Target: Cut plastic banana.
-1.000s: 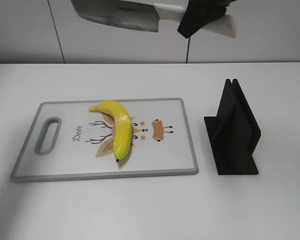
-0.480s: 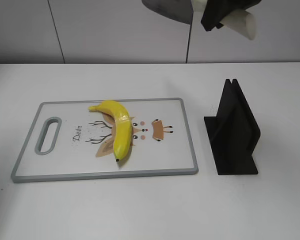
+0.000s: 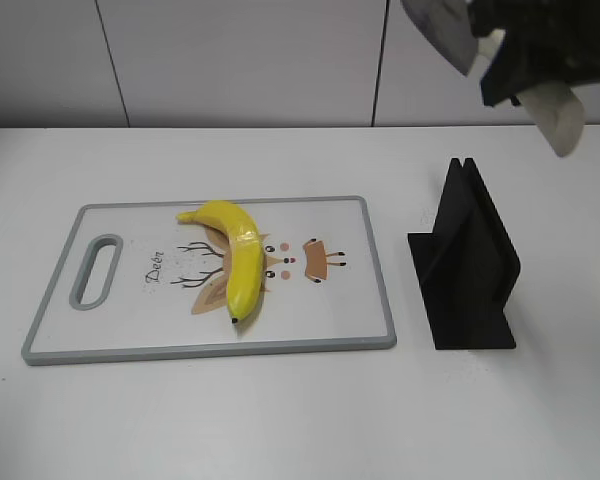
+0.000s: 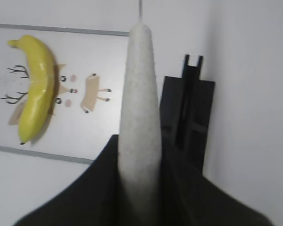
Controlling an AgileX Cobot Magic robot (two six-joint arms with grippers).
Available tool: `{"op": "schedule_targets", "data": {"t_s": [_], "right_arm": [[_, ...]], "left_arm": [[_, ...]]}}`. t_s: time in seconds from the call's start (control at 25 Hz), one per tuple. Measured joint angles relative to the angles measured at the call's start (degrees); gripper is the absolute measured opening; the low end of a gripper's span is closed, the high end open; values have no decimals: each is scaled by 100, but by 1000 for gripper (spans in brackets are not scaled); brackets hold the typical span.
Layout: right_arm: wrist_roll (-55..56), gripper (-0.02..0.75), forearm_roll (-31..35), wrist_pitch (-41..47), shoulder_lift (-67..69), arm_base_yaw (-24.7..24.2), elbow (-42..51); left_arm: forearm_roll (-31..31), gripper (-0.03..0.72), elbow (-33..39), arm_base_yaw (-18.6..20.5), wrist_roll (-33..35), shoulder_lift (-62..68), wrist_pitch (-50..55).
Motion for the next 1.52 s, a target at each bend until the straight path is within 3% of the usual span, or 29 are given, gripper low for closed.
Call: {"op": "schedule_targets", "data": {"t_s": [0.32,0.8,1.52], "right_arm": [[749,165,-459,-633,-395,-8,1495],[855,165,-459,-924,-365,-8,1714],[865,165,-537,-648,257,-8,1718]], "left_arm": [[185,567,1245,-108,5,-2340,430],[134,534,1826,-108,5,-4981,193],[134,525,1826,-108,5,-5397,133]]}}
